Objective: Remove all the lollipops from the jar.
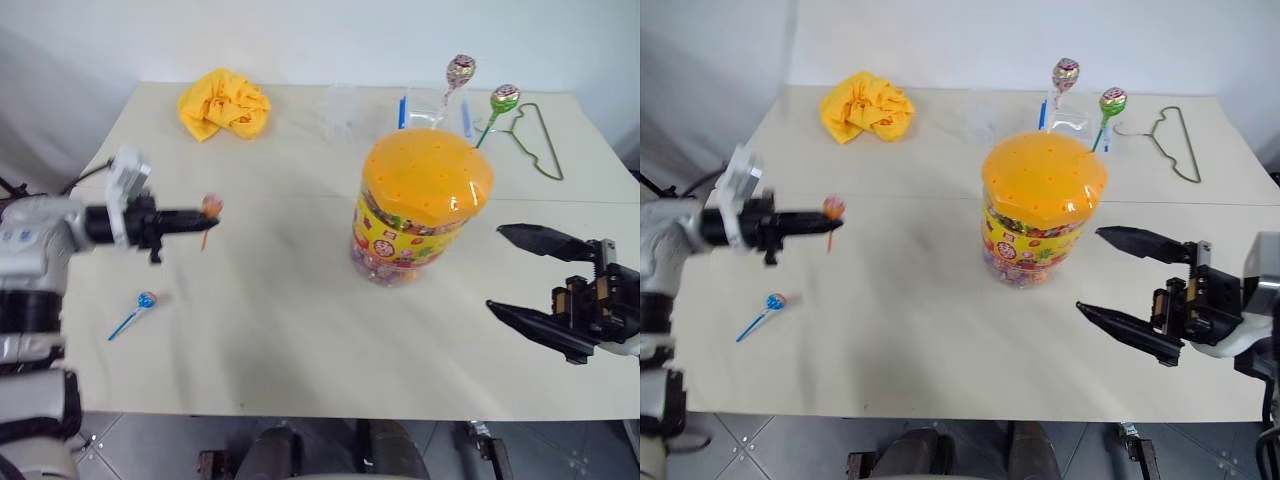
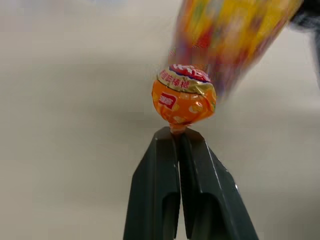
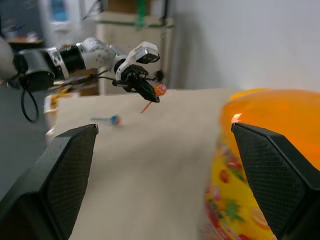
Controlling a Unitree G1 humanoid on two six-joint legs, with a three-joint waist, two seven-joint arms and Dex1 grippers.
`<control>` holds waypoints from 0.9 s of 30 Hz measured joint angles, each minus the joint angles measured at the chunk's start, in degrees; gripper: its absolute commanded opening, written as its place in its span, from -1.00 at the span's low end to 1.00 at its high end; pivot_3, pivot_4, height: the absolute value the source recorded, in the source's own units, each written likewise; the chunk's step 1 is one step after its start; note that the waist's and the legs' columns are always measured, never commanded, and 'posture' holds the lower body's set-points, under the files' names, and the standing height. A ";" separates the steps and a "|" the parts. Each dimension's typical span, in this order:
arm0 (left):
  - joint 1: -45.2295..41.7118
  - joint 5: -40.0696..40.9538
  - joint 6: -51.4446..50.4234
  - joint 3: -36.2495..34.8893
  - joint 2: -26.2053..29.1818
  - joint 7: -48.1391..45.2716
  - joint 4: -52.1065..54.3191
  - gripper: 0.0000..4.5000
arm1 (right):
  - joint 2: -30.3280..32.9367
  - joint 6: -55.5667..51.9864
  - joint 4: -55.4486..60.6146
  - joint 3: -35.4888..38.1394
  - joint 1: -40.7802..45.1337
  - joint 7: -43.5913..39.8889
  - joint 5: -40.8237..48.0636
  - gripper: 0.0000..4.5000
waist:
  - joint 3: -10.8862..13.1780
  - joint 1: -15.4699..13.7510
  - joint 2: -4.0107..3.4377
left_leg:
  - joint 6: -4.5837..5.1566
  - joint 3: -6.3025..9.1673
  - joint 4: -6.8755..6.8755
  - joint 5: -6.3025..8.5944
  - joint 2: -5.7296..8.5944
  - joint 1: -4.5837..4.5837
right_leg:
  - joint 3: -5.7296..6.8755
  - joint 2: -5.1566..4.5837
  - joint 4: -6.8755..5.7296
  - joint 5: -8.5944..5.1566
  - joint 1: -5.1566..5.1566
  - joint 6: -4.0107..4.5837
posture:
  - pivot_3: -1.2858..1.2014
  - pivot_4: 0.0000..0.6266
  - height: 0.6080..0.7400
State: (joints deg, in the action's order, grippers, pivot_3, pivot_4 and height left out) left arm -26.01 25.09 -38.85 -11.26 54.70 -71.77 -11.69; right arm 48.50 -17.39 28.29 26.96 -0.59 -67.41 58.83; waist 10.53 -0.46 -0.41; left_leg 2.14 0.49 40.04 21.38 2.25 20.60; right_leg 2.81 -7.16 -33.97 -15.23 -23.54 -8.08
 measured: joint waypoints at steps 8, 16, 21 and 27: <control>25.62 3.37 -9.97 -13.05 -2.99 12.98 20.43 -0.99 | -2.44 1.31 -1.45 -4.89 2.61 -6.33 -2.16 1.00 | 0.03 -1.62 0.07 | -0.01 0.46 0.07 0.00 0.21 0.05 | 0.34 -0.37 -0.01 -0.07 0.15 0.14 | 0.03 -0.52 1.00; 29.03 3.16 -11.47 -14.15 -3.02 18.30 21.05 -0.29 | -3.95 2.81 -1.90 -3.88 0.04 -9.14 -3.38 1.00 | 0.02 -0.70 0.02 | -0.17 0.35 -0.10 0.05 0.10 -0.13 | 0.34 -0.27 -0.28 -0.20 0.08 0.38 | 0.03 -0.52 1.00; 26.76 4.34 -11.45 -13.18 -0.60 15.47 17.32 0.40 | -4.98 2.63 -1.76 0.74 -2.78 -4.76 -3.25 1.00 | 0.03 -0.94 0.03 | -0.18 0.36 -0.07 0.05 0.12 -0.13 | 0.37 -0.28 -0.31 -0.21 0.08 0.39 | 0.03 -0.52 1.00; 23.39 8.00 -3.39 -17.51 2.36 5.11 13.03 0.91 | -7.01 0.72 -4.10 10.05 -6.08 5.73 -1.03 1.00 | 0.03 -0.81 0.02 | -0.19 0.33 -0.08 0.07 0.14 -0.12 | 0.36 -0.32 -0.29 -0.23 0.07 0.43 | 0.03 -0.52 1.00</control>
State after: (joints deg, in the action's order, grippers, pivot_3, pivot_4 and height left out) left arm -2.62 33.08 -42.24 -28.77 57.06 -66.66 1.34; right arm 41.49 -16.67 24.19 37.00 -6.67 -61.68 57.80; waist 10.57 -1.27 -0.39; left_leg 1.94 0.82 39.96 21.45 2.38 20.48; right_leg 3.17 -7.48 -34.27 -15.46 -23.46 -7.64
